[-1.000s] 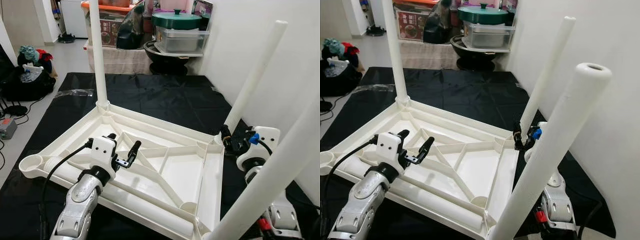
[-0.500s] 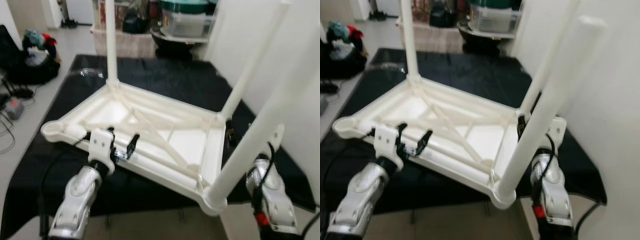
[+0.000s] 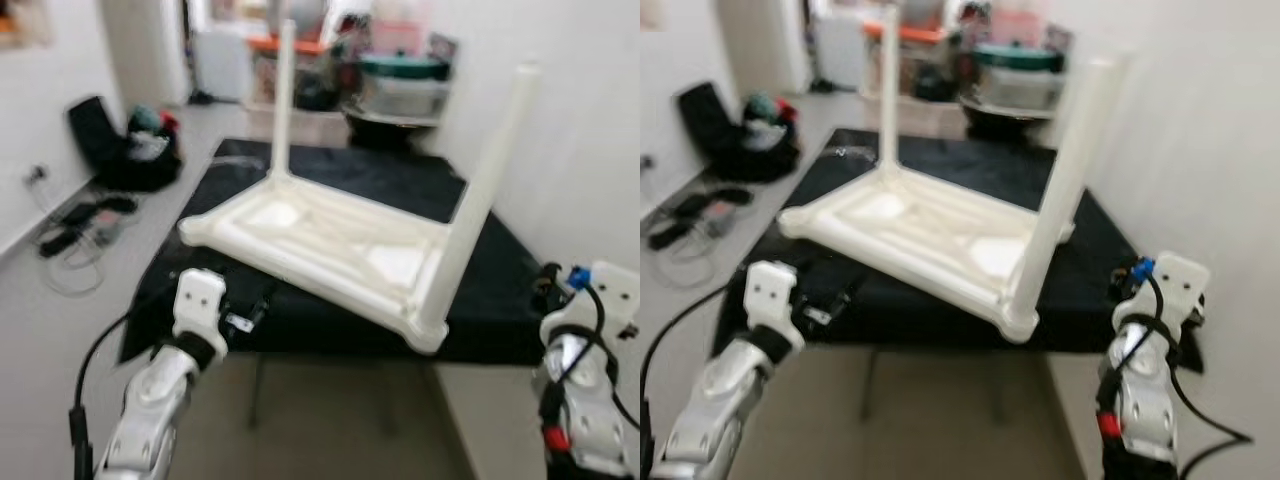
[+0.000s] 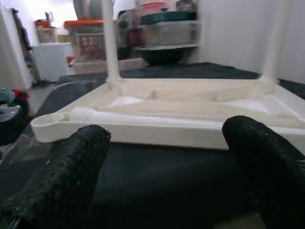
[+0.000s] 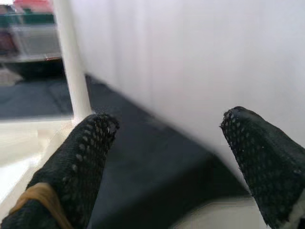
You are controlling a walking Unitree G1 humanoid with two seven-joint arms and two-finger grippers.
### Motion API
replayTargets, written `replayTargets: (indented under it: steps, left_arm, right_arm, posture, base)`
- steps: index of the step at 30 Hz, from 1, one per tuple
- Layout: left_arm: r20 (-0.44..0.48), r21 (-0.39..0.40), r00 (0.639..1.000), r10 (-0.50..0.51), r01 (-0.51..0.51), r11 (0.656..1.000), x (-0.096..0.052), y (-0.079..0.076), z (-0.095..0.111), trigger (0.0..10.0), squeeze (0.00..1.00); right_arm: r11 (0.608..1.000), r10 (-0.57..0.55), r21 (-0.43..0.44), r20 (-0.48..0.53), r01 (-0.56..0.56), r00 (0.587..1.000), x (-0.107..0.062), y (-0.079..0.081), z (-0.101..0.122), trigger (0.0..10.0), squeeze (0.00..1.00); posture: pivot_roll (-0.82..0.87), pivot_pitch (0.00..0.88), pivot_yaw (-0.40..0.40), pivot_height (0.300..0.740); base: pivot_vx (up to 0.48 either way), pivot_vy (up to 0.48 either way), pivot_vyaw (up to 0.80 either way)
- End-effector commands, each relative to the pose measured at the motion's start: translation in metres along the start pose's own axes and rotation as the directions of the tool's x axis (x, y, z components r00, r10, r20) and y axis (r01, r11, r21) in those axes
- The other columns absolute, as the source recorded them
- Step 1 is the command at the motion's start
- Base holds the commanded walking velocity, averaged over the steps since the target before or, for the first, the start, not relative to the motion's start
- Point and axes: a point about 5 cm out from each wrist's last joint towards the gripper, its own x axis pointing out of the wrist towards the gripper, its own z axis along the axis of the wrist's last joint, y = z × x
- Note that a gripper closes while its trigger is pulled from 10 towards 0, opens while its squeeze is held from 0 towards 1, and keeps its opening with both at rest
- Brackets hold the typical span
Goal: Building children table
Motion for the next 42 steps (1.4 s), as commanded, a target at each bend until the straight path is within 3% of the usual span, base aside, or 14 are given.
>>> replayTargets:
  steps: [1,2,3,4,6,7,9,10,13,19,24,28,34,42]
  left_arm:
    - [0.005,0.009,1.0,-0.013,0.013,1.0,0.003,-0.002,0.003,10.0,0.0]
    - [0.004,0.006,1.0,-0.011,0.011,1.0,0.003,-0.002,0.002,10.0,0.0]
    - [0.004,0.006,1.0,-0.011,0.011,1.0,0.003,-0.002,0.002,10.0,0.0]
    - [0.002,0.001,1.0,-0.011,0.011,1.0,0.003,-0.002,0.002,10.0,0.0]
    - [-0.002,-0.006,1.0,-0.016,0.016,1.0,0.003,-0.003,0.001,10.0,0.0]
    - [-0.002,-0.006,1.0,-0.016,0.016,1.0,0.003,-0.003,0.001,10.0,0.0]
    - [-0.004,-0.01,1.0,-0.017,0.017,1.0,0.003,-0.004,0.001,10.0,0.0]
    - [-0.004,-0.01,1.0,-0.017,0.017,1.0,0.003,-0.004,0.001,10.0,0.0]
    - [-0.008,-0.014,1.0,-0.008,0.008,1.0,0.004,-0.003,0.0,10.0,0.0]
    - [-0.008,-0.012,1.0,0.001,-0.001,1.0,0.005,-0.001,0.0,10.0,0.0]
    - [-0.009,-0.012,1.0,0.007,-0.007,1.0,0.005,0.0,0.0,10.0,0.0]
    - [-0.01,-0.011,1.0,0.009,-0.009,1.0,0.005,0.0,0.0,10.0,0.0]
    - [-0.009,0.001,1.0,0.01,-0.009,1.0,0.006,0.002,0.0,10.0,0.0]
    - [-0.013,0.012,1.0,0.013,-0.013,1.0,0.006,0.002,0.0,10.0,0.0]
  right_arm:
    - [1.0,0.004,0.02,-0.011,-0.004,1.0,0.0,-0.001,0.002,10.0,0.0]
    - [0.993,0.111,0.028,0.005,-0.111,0.994,-0.007,0.009,0.004,10.0,0.0]
    - [0.993,0.111,0.028,0.005,-0.111,0.994,-0.007,0.009,0.004,10.0,0.0]
    - [0.925,0.377,0.035,0.034,-0.378,0.925,-0.025,0.034,0.007,10.0,0.0]
    - [0.804,0.594,-0.005,0.037,-0.595,0.803,-0.047,0.053,0.006,10.0,0.0]
    - [0.804,0.594,-0.005,0.037,-0.595,0.803,-0.047,0.053,0.006,10.0,0.0]
    - [0.717,0.697,-0.038,0.027,-0.696,0.716,-0.061,0.061,0.004,10.0,0.0]
    - [0.717,0.697,-0.038,0.027,-0.696,0.716,-0.061,0.061,0.004,10.0,0.0]
    - [0.556,0.83,-0.068,-0.004,-0.828,0.558,-0.08,0.071,0.002,10.0,0.0]
    - [0.475,0.878,-0.075,-0.03,-0.877,0.478,-0.091,0.079,0.0,10.0,0.0]
    - [0.448,0.891,-0.072,-0.047,-0.891,0.452,-0.092,0.082,-0.001,10.0,0.0]
    - [0.462,0.884,-0.074,-0.048,-0.884,0.466,-0.09,0.083,-0.001,10.0,0.0]
    - [0.537,0.839,-0.075,-0.05,-0.84,0.541,-0.08,0.086,-0.002,10.0,0.0]
    - [0.601,0.796,-0.053,-0.046,-0.797,0.603,-0.07,0.086,0.0,10.0,0.0]
  posture:
    - [0.06,0.0,-0.096,0.74]
    - [0.06,0.0,-0.096,0.74]
    - [0.06,0.0,-0.096,0.74]
    - [0.05,0.0,-0.093,0.74]
    - [0.04,0.0,-0.091,0.74]
    - [0.04,0.0,-0.091,0.74]
    - [0.04,0.0,-0.091,0.74]
    - [0.04,0.0,-0.091,0.74]
    - [0.05,0.0,-0.096,0.74]
    - [0.05,0.0,-0.098,0.74]
    - [0.05,0.0,-0.099,0.74]
    - [0.05,0.0,-0.099,0.74]
    - [0.06,0.0,-0.098,0.74]
    - [0.06,0.0,-0.098,0.74]
  base:
    - [0.0,0.0,0.0]
    - [0.0,0.0,0.0]
    - [0.0,0.0,0.0]
    - [0.0,0.0,0.0]
    - [0.0,0.0,0.0]
    - [0.0,0.0,0.0]
    - [0.0,0.0,0.0]
    - [0.0,0.0,0.0]
    - [0.0,0.0,0.0]
    - [0.0,0.0,0.0]
    - [0.0,0.12,0.0]
    - [0.0,0.48,0.0]
    - [0.0,0.316,0.0]
    - [0.0,0.0,-0.3]
